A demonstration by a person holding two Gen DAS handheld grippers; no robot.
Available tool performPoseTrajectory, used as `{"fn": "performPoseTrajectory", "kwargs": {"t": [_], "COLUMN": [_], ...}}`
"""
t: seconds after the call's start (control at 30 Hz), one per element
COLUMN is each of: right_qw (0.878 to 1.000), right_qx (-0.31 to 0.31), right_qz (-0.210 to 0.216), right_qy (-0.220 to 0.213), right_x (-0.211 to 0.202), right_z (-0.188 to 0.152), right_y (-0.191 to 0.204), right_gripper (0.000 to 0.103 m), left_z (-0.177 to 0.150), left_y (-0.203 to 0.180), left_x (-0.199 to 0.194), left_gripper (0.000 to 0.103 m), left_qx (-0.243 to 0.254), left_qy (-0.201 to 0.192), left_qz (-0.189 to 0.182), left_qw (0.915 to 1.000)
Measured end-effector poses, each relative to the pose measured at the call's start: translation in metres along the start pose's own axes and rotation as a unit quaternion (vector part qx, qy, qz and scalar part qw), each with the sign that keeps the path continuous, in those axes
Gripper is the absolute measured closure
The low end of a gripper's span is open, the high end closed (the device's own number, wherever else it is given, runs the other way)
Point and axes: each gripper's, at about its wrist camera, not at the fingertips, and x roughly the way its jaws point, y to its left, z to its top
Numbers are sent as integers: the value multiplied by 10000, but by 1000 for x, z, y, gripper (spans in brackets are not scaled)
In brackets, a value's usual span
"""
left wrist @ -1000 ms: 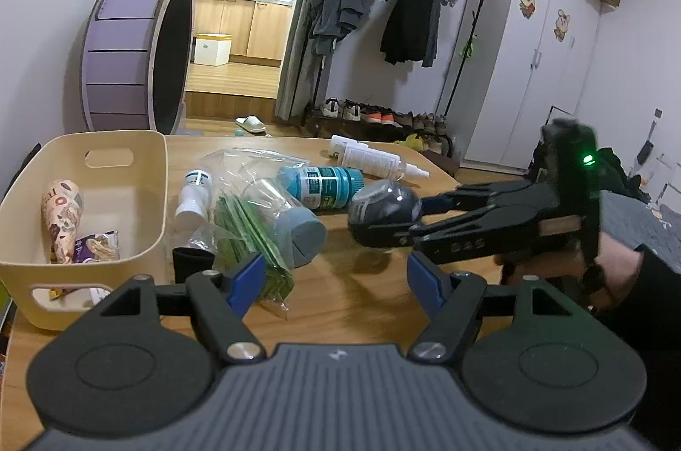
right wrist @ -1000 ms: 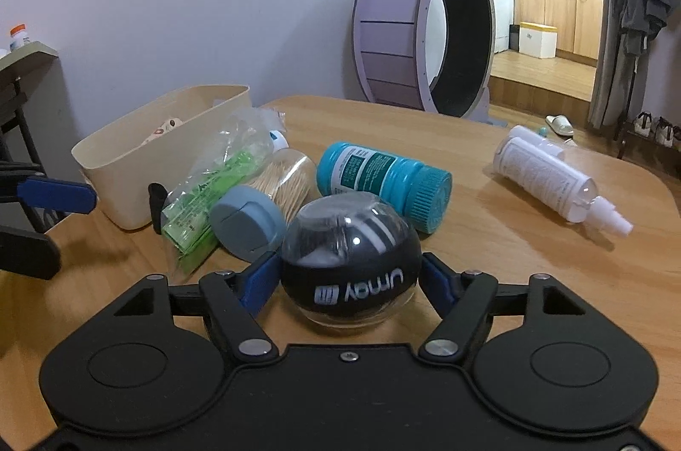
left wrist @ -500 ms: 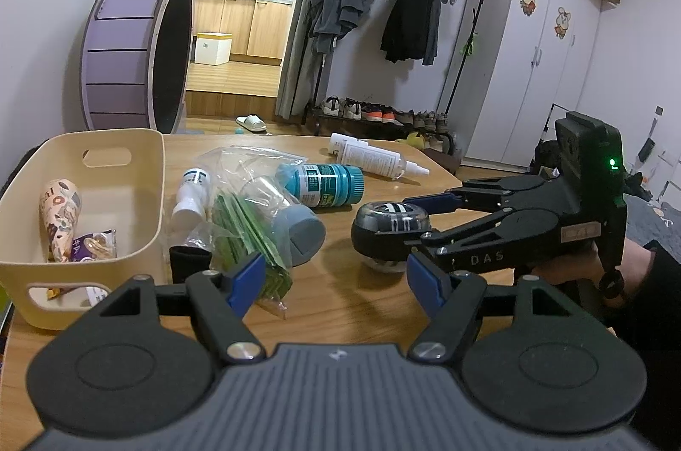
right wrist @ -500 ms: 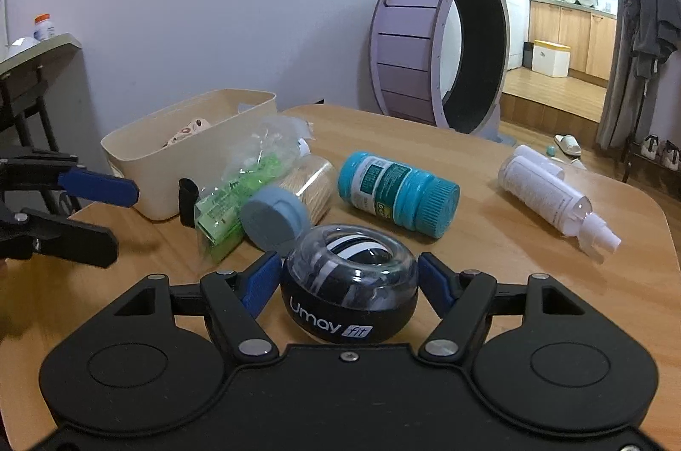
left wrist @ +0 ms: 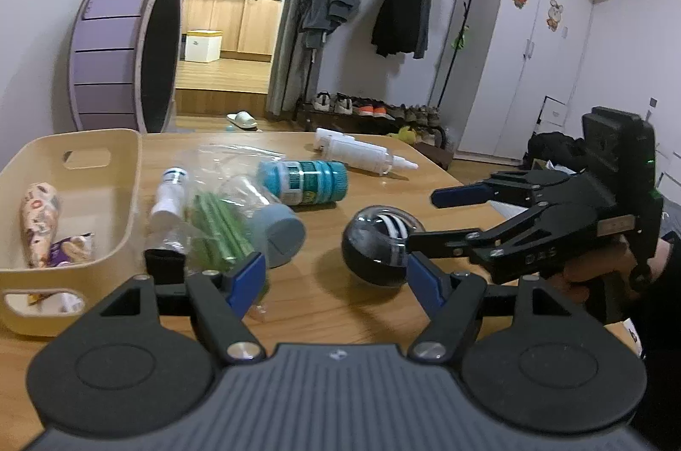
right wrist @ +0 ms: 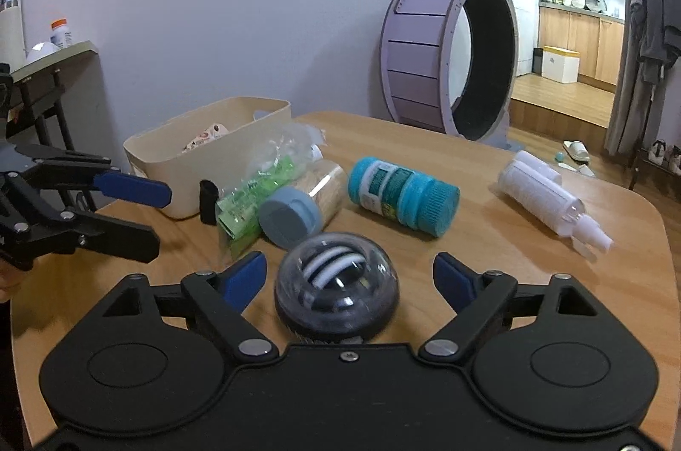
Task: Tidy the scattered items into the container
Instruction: 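Lift the ball with the right gripper while the left gripper closes on it, then carry the black ball in the left gripper toward the basket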
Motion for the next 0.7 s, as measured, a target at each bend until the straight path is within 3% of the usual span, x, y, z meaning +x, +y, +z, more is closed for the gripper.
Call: {"fn": "performPoseTrajectory", "kwargs": {"t": [0.23, 0.7], "right_qw": [9991, 9967], "right_qx": [321, 500], "right_qz": [-165, 139], "right_qy": [-232, -624], "right_x": [-30, -73], "right_z": [-11, -18], "right_y": [-20, -33], "right_gripper": [10, 3], "left_z": [1, 4], "left_y": [-18, -26], "left_x": [26, 78], "left_gripper": [25, 17], "left_qx": [314, 433], "left_qy": [84, 334], "left_qz": [76, -8], "left_qw": [9994, 9985]}}
